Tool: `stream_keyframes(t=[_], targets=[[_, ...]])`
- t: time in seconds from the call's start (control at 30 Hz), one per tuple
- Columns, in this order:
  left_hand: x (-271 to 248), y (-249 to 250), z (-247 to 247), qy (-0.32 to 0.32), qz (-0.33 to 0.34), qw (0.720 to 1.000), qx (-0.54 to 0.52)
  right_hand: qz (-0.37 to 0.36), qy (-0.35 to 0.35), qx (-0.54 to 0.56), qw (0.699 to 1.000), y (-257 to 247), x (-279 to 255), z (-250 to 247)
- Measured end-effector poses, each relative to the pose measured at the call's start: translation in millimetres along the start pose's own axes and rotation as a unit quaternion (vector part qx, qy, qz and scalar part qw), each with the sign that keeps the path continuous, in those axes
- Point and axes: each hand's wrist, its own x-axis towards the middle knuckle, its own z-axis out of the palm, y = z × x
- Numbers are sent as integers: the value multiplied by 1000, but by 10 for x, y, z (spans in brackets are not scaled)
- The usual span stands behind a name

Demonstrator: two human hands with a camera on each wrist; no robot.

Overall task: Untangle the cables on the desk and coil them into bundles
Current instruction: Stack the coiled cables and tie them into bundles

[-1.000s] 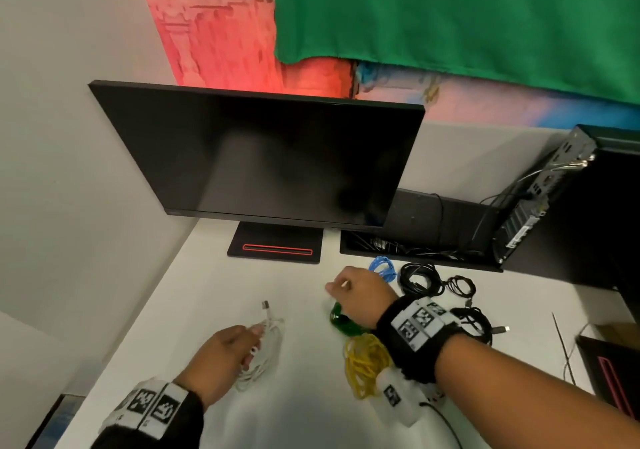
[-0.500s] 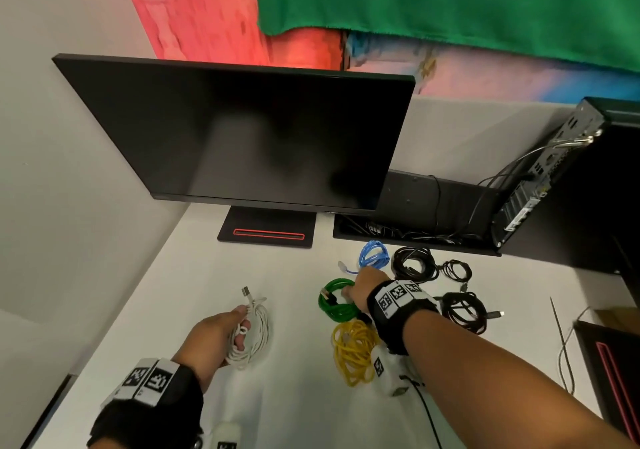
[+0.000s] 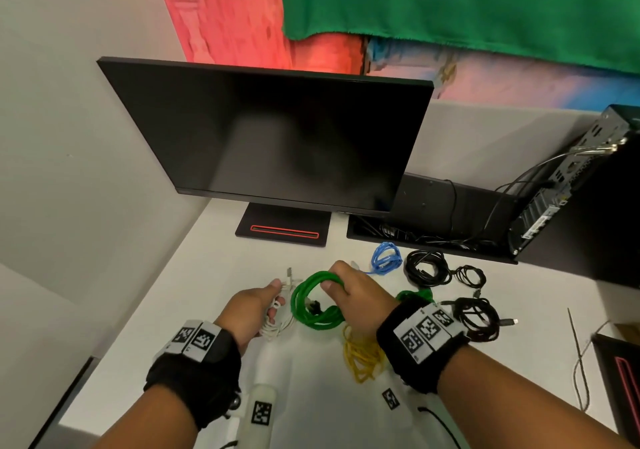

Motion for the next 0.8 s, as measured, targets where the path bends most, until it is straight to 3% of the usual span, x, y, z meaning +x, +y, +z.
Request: stream_keyframes(t=[0.1, 0.23, 0.37, 0.53, 0.7, 0.73, 0.8], targets=[[-69, 54, 141, -38, 28, 999, 13, -34, -9, -45, 998, -150, -92, 113], [-208, 108, 222, -99, 8, 994, -32, -18, 36, -134, 990, -100, -105, 157], [-305, 129, 260, -149, 58, 986, 53, -12, 24, -157, 987, -23, -154, 236], [-273, 32, 315, -113, 58, 988, 83, 1, 28, -92, 995, 19, -218, 317], [-246, -142, 341, -40, 56, 996, 61, 37, -46, 107, 993, 309, -38, -163], [-234, -175, 324, -25, 52, 997, 51, 57, -13, 93, 994, 429, 54, -312], [-208, -226, 273, 1, 44, 999, 26, 109, 76, -45, 990, 681, 249, -578]])
